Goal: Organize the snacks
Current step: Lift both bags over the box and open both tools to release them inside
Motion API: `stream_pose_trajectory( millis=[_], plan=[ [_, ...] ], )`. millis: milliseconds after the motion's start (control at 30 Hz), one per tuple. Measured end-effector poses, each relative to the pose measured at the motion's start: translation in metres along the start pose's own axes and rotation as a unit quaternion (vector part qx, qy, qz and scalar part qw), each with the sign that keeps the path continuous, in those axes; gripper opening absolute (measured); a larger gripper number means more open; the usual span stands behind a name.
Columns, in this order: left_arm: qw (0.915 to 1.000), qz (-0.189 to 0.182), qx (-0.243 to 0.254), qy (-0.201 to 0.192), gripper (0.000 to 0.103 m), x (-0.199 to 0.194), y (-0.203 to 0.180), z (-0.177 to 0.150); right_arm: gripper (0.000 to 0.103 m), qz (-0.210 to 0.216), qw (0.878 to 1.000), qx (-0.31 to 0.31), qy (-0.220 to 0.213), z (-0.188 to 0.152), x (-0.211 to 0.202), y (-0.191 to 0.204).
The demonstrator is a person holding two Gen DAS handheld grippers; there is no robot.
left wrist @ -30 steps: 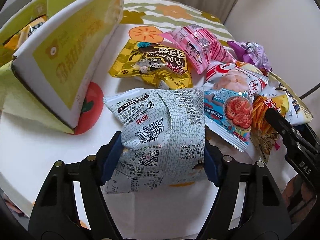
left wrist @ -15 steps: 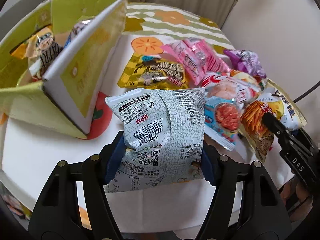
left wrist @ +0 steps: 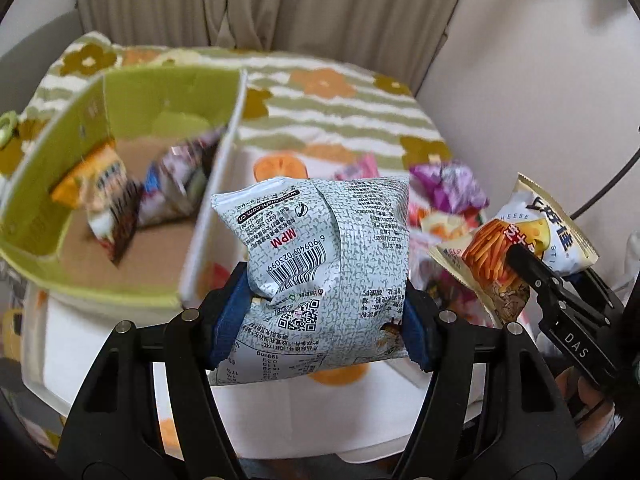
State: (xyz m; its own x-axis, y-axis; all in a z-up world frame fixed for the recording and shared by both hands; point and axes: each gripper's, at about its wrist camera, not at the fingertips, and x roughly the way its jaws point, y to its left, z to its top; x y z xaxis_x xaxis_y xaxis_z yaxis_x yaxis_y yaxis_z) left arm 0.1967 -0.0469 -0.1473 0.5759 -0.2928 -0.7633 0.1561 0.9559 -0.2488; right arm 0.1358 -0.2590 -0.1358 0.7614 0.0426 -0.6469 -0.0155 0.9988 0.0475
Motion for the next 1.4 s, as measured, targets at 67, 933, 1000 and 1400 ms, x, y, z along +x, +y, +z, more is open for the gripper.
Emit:
stream_pose_trajectory(
  millis=[67, 933, 1000, 1400],
  plan=[
    [0.9999, 0.001, 0.0, -0.012, 0.064, -0.01, 0.01, 0.015, 0.056, 0.002, 1.0, -0.004, -0.009, 0.015, -0.004, 0.01],
    [0.9983, 0.054, 0.018, -0.014, 0.064, 0.01, 0.221, 0.179, 0.056, 0.067, 0.997, -0.022, -0.024, 0.132, 0.08, 0.223],
    [0.9984, 0.053, 0.017, -0.008, 0.065, 0.022, 0.227, 0.183, 0.056, 0.066, 0.997, -0.028, -0.019, 0.134, 0.085, 0.226],
    [0.9969, 0.077, 0.005, 0.016, 0.103, 0.047, 0.24, 0.189, 0.056, 0.092, 0.994, -0.05, 0.019, 0.145, 0.132, 0.231]
  ],
)
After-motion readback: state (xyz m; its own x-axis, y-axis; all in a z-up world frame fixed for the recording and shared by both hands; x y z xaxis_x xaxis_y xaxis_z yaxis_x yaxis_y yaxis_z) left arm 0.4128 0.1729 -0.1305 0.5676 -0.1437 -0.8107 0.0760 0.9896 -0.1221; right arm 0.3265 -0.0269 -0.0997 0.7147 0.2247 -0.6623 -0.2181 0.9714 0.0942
